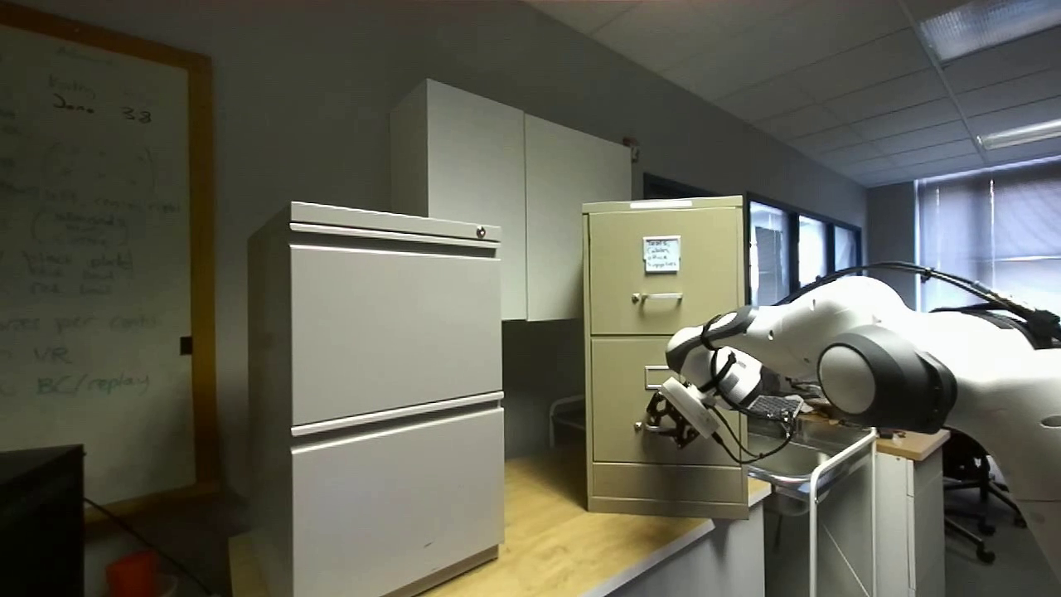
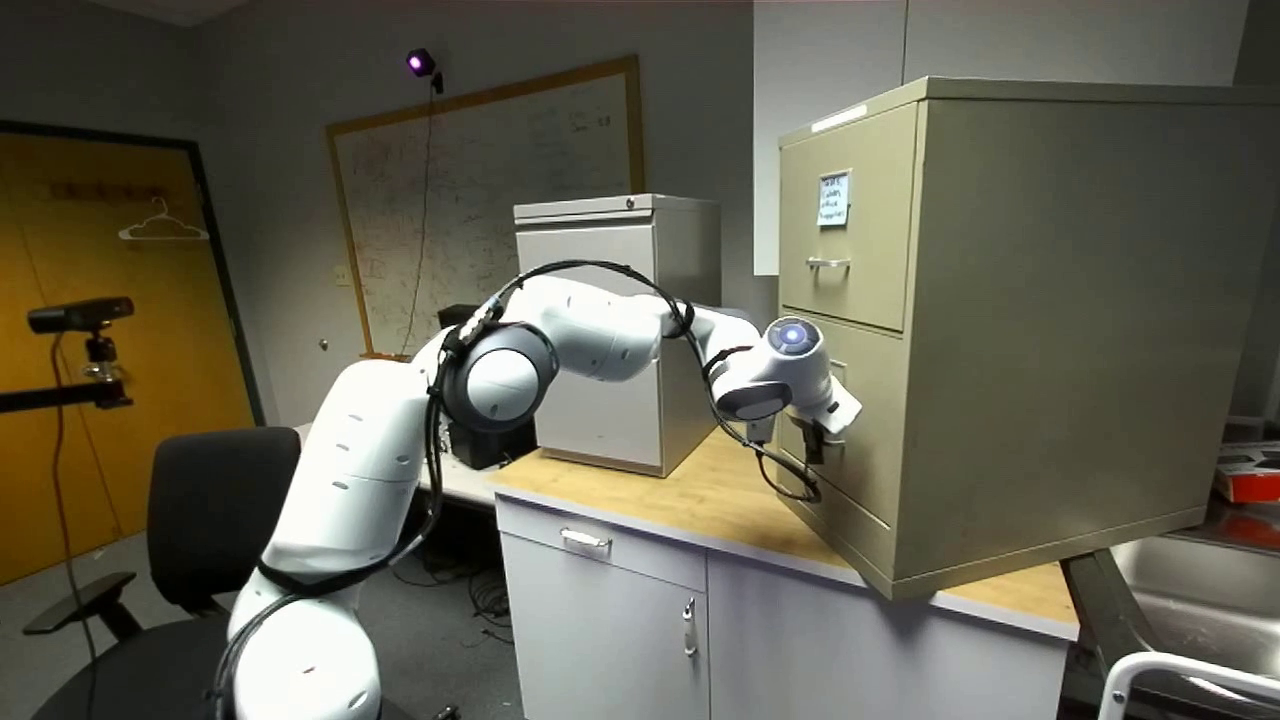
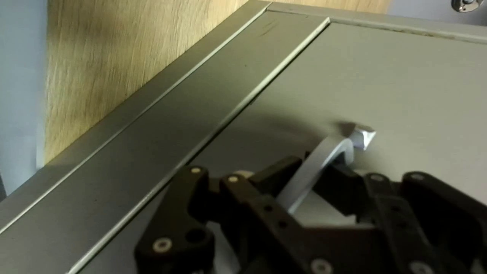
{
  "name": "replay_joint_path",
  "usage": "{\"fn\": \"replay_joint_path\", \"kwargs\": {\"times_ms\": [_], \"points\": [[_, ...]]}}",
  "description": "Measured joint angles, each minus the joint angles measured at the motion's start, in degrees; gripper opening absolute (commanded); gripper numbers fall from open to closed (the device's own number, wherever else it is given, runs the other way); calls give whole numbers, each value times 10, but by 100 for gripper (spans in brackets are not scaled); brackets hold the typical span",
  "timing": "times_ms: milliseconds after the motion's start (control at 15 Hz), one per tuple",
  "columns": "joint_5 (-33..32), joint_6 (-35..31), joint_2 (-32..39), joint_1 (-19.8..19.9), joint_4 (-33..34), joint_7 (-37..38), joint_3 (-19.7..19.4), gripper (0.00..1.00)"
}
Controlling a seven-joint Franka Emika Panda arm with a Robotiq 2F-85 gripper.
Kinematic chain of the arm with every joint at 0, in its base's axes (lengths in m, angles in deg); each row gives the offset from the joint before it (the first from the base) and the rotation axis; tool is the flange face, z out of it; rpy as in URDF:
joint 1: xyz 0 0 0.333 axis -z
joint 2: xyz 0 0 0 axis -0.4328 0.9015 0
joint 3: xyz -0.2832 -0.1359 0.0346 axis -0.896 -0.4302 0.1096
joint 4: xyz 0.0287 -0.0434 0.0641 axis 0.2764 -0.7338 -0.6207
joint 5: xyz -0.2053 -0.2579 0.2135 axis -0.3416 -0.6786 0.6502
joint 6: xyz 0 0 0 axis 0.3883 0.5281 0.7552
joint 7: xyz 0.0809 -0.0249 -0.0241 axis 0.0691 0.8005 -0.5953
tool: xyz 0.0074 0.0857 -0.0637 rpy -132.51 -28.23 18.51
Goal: Open the bottom drawer of the cabinet to the right.
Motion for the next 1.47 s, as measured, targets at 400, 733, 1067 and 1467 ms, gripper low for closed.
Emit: {"fn": "replay_joint_path", "kwargs": {"times_ms": [400, 733, 1067, 1467], "points": [[-9, -54, -29, -6, -52, -15, 15, 2], [-8, -85, -98, -14, -150, -23, 30, 3], [-7, -129, -181, -32, -263, -24, 41, 3], [-7, -176, -272, -53, -383, -17, 57, 3]]}}
